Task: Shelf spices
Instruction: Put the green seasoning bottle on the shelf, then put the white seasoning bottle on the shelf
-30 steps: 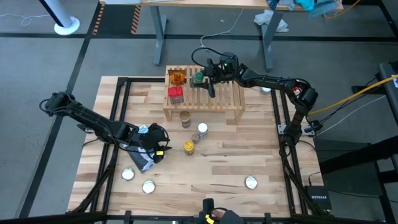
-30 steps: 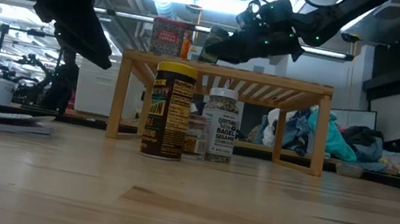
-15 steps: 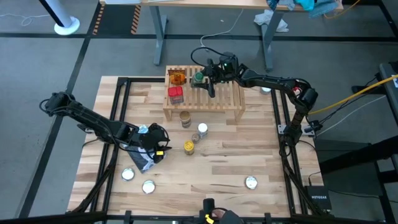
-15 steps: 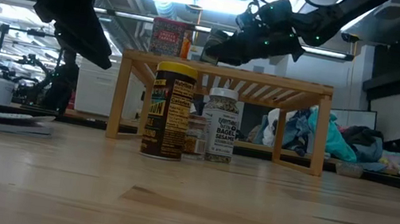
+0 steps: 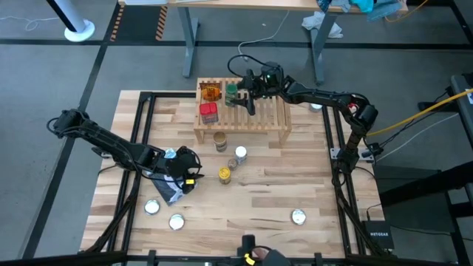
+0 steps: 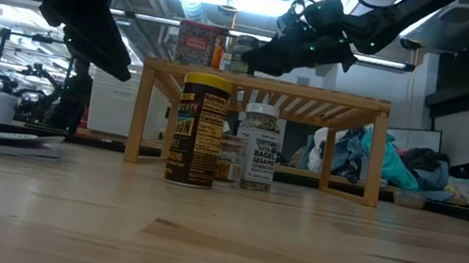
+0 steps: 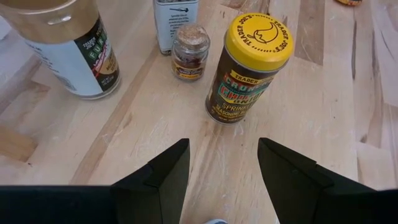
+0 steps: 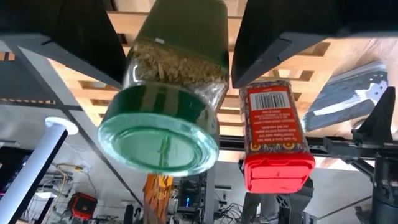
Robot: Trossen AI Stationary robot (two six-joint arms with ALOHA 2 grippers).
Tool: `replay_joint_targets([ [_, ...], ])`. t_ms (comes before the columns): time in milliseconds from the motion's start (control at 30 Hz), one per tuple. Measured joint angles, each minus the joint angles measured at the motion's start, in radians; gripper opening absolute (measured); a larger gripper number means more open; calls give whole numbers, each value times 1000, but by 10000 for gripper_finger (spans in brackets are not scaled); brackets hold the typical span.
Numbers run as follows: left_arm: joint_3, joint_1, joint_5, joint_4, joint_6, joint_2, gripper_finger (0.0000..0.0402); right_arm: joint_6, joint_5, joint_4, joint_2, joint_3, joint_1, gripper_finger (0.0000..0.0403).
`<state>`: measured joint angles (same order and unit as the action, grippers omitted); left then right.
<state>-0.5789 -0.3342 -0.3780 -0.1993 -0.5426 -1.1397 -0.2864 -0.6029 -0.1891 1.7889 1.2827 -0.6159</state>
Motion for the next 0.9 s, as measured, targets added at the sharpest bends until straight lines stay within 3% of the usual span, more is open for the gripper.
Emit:
replay_joint_targets([
  [567,0,0,0,0,24,0,182,80,-89,-37,-57,0,-52,287],
  [900,0,0,0,0,46,0,182,80,-89,68,-174,0,-53,287],
])
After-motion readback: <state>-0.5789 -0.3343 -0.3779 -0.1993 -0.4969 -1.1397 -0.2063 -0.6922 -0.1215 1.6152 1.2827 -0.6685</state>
